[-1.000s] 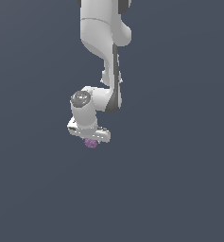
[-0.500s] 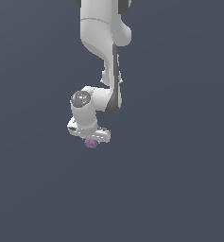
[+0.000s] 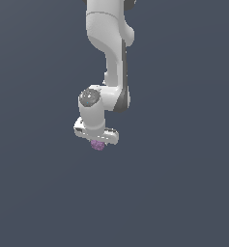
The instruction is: Pick up the object and move it to a goal position.
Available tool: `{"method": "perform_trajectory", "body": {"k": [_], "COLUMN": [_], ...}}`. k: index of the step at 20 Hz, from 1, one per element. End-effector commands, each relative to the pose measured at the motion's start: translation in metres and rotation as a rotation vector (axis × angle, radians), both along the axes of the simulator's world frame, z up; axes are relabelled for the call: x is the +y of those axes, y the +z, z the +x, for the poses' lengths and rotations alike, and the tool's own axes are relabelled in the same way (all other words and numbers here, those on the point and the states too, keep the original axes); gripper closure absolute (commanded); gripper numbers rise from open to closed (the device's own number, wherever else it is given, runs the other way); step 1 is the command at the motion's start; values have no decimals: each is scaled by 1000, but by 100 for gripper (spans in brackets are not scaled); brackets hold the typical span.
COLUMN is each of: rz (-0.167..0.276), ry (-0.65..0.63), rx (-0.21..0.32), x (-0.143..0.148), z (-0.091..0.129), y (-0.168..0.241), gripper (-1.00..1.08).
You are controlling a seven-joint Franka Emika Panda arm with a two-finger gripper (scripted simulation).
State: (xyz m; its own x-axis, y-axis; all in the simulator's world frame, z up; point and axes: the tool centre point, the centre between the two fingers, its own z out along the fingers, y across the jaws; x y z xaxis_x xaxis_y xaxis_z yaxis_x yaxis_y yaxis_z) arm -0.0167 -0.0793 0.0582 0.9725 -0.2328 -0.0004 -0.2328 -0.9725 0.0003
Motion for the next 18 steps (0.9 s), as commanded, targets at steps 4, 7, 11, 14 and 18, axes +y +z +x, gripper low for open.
{"method": "perform_trajectory", "body": {"k": [4,7,11,14,18], "rz": [0,-1,-1,-1,-1], "ry": [1,1,1,1,1], "rx": [-1,-1,-1,-1,-1], "x": [44,74,112,134,152], "z": [7,12,18,23,27], "y": [29,49,75,89,102], "gripper": [108,108,108,108,108]}}
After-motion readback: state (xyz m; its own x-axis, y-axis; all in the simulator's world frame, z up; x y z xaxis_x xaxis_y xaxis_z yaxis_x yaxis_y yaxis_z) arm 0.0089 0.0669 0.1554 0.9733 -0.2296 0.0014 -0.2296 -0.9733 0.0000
